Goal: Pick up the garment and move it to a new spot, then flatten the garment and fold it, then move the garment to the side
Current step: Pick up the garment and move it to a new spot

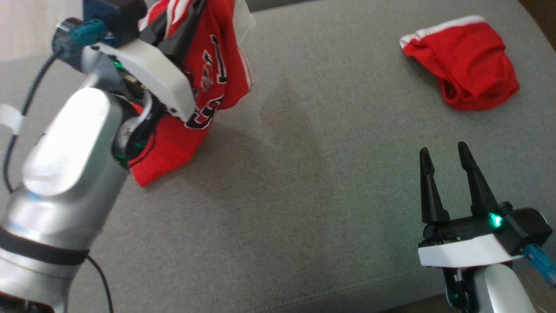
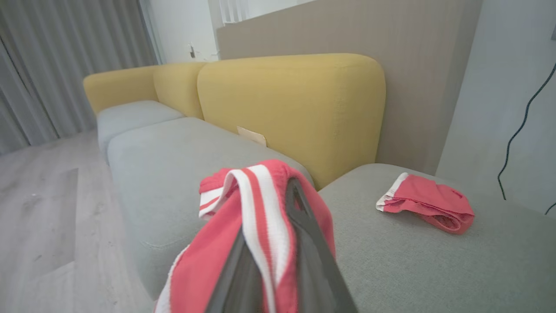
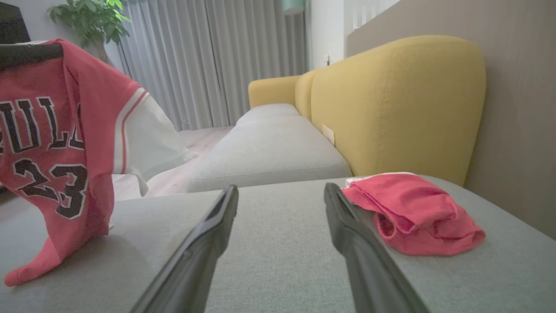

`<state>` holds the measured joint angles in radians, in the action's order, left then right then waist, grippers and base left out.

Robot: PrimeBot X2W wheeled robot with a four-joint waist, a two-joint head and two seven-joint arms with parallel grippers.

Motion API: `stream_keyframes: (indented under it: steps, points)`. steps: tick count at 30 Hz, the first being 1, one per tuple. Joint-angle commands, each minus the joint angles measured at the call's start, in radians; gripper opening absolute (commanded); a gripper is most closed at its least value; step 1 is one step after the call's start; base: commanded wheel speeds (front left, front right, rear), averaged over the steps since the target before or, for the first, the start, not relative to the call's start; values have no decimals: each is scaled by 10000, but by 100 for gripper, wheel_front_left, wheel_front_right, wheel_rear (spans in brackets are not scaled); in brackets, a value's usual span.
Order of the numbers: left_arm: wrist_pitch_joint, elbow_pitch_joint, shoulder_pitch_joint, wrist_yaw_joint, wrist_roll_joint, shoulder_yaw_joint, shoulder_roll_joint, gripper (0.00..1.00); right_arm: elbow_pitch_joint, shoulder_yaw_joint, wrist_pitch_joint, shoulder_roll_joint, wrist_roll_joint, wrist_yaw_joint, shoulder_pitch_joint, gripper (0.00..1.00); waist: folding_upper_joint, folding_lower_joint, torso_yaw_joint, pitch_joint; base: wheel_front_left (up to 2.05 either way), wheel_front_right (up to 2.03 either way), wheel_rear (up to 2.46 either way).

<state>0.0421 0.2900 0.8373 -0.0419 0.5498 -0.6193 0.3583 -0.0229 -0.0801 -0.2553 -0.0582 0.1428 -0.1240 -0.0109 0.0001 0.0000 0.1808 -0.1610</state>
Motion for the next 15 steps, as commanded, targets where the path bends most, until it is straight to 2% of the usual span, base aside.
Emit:
stream_keyframes:
  steps: [1, 5, 11, 12, 13, 14, 15]
  points:
    - [0, -325, 358, 115, 16, 325, 205, 0, 397, -257, -64, 53, 51, -67, -410, 100, -1, 0, 379, -453, 0, 0, 0]
    - [-102, 296, -354, 370, 11, -218, -513, 0, 430, -283, -64, 73, 146, -67, -562, 100, -1, 0, 502, -783, 0, 0, 0]
    - [-1241, 2112, -1227, 346, -79, -877, -1646, 0, 326, -546, -64, 77, 348, -67, -831, 100, -1, 0, 453, -951, 0, 0, 0]
    - [-1241, 2112, -1227, 346, -79, -877, -1646, 0, 326, -546, -64, 77, 348, -67, -831, 100, -1, 0, 453, -951, 0, 0, 0]
    - [-1422, 2374, -1288, 305, -70, -966, -1876, 11, 313, -547, -64, 77, 349, -67, -851, 100, -1, 0, 407, -942, 0, 0, 0]
    - [-1597, 2614, -1326, 278, -80, -1054, -2096, 97, 293, -545, -64, 78, 348, -67, -857, 100, -1, 0, 350, -903, 0, 0, 0]
    - [-1786, 2810, -1349, 257, -95, -1130, -2282, 100, 266, -561, -64, 78, 341, -67, -846, 100, -1, 0, 298, -845, 0, 0, 0]
